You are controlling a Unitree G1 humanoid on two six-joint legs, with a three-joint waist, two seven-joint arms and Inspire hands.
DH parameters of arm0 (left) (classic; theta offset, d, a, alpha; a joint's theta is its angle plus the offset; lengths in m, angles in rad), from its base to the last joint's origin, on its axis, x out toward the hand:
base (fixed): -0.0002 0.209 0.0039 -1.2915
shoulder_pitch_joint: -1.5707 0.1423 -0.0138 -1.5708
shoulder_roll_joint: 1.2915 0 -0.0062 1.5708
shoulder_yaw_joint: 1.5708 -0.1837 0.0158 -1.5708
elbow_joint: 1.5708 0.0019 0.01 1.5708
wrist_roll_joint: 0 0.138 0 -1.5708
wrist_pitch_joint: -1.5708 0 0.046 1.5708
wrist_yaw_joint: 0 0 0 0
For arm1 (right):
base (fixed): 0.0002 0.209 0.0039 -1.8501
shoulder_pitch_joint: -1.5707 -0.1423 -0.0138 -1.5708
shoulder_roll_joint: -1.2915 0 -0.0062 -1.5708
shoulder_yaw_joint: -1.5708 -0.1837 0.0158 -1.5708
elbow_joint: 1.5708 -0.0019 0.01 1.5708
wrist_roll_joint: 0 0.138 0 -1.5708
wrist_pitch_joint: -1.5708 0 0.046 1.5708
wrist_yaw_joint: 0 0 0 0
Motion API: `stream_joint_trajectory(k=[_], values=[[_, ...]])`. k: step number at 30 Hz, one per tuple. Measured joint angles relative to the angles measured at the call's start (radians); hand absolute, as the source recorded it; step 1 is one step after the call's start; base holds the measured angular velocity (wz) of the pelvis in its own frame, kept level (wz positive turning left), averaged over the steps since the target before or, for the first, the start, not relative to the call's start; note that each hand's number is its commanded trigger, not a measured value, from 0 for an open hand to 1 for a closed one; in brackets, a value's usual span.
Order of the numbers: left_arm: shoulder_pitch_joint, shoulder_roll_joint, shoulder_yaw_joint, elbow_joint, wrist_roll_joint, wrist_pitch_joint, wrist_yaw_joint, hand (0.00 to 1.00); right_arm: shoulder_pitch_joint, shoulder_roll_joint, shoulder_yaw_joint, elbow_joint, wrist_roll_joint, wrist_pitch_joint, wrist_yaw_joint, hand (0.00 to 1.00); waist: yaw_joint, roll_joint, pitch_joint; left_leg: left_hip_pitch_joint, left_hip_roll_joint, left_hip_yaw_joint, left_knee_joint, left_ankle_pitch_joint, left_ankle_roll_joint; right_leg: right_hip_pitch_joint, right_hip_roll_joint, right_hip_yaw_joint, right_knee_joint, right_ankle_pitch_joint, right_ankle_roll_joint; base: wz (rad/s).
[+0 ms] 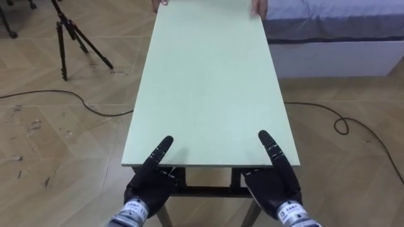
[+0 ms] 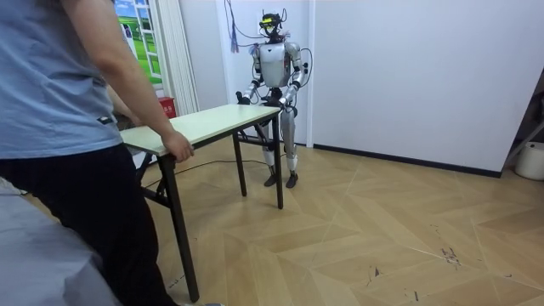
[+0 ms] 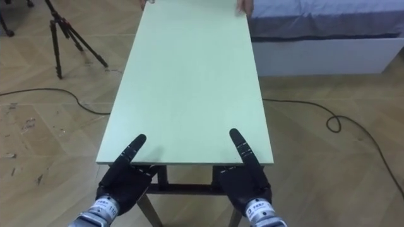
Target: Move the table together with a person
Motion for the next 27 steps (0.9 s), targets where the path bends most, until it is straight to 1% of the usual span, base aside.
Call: stream_joint_trajectory(k=[3,5,9,11,12,13,14,17,21,23,26,27], values=[[-0.021,-0.002,-0.001,0.042,0.000,-0.002,0.002,0.00,-0.003,0.007,0.000,0.000,0.000,-0.005,-0.006,0.00,-0.002,0.001,0.0010,-0.001,0.000,0.000,0.000,0.000,0.001,-0.003,0.000,0.002,-0.001,0.000,0.000,0.00],[-0.022,-0.007,-0.001,0.042,0.000,-0.004,0.004,0.00,-0.003,0.015,-0.001,0.000,0.000,-0.010,-0.006,0.00,-0.006,0.001,0.0012,-0.003,-0.001,0.000,0.000,0.000,0.001,-0.004,0.000,0.001,-0.001,0.000,0.000,0.00],[-0.031,-0.014,-0.003,0.041,0.000,-0.009,0.006,0.00,-0.006,0.023,0.001,0.000,-0.001,-0.008,-0.005,0.00,-0.023,0.000,0.0016,-0.003,-0.001,0.000,0.000,0.000,0.001,-0.004,0.000,0.002,0.001,0.000,0.000,0.00],[-0.050,-0.017,-0.005,0.041,0.000,-0.019,0.006,0.56,-0.006,0.024,0.001,0.000,-0.001,-0.009,-0.005,0.00,-0.022,-0.001,0.0024,-0.003,-0.001,0.000,0.000,0.000,0.001,-0.004,0.000,0.001,0.002,0.000,0.000,0.00],[-0.053,-0.018,-0.005,0.041,0.000,-0.024,0.008,0.78,-0.006,0.026,0.001,0.000,-0.001,-0.009,-0.005,0.25,-0.023,-0.002,0.0028,-0.003,-0.001,0.000,0.000,0.000,0.001,-0.004,0.000,0.002,0.002,0.000,0.000,0.00],[-0.053,-0.018,-0.005,0.041,0.000,-0.025,0.008,1.00,-0.006,0.027,0.001,0.000,-0.001,-0.009,-0.005,0.91,-0.023,-0.002,0.0032,-0.003,-0.001,0.000,0.000,0.000,0.001,-0.004,0.000,0.002,0.002,0.000,0.000,0.00],[-0.053,-0.018,-0.005,0.041,0.000,-0.027,0.008,1.00,-0.006,0.027,0.001,0.000,-0.001,-0.009,-0.004,1.00,-0.023,-0.004,0.0045,-0.004,-0.001,0.000,0.000,0.000,0.001,-0.004,0.000,0.002,0.001,0.000,0.000,0.00],[-0.053,-0.023,-0.006,0.041,0.001,-0.044,0.039,1.00,-0.008,0.033,0.001,0.000,-0.001,-0.009,-0.004,1.00,-0.022,-0.006,0.0054,-0.005,-0.001,-0.001,0.001,0.000,0.001,-0.006,0.000,0.001,-0.002,0.000,0.000,0.00],[-0.053,-0.029,-0.006,0.038,0.001,-0.051,0.046,1.00,-0.010,0.034,0.000,0.000,-0.003,-0.010,-0.006,1.00,-0.022,-0.006,0.0053,-0.009,-0.001,-0.001,0.002,0.000,0.001,-0.011,0.000,0.002,-0.001,0.000,0.000,0.00],[-0.053,-0.036,-0.006,0.029,0.004,-0.051,0.050,1.00,-0.017,0.034,-0.001,0.009,-0.007,-0.016,-0.040,1.00,-0.014,-0.005,0.0052,-0.020,-0.001,-0.001,0.003,0.001,0.001,-0.022,-0.001,0.001,0.000,0.000,0.000,0.02],[-0.052,-0.041,-0.009,0.004,0.005,-0.037,0.053,1.00,-0.017,0.035,-0.005,0.027,-0.006,-0.032,-0.083,1.00,0.008,-0.005,0.0052,-0.023,0.000,-0.003,0.003,0.001,0.001,-0.022,-0.001,-0.003,0.004,0.000,0.000,0.01],[-0.050,-0.041,-0.009,0.004,0.007,-0.036,0.054,1.00,-0.018,0.038,-0.004,0.027,-0.006,-0.032,-0.089,1.00,0.008,-0.006,0.0051,-0.022,0.000,-0.003,0.002,0.001,0.001,-0.022,0.000,-0.003,0.003,0.000,0.000,0.00]])
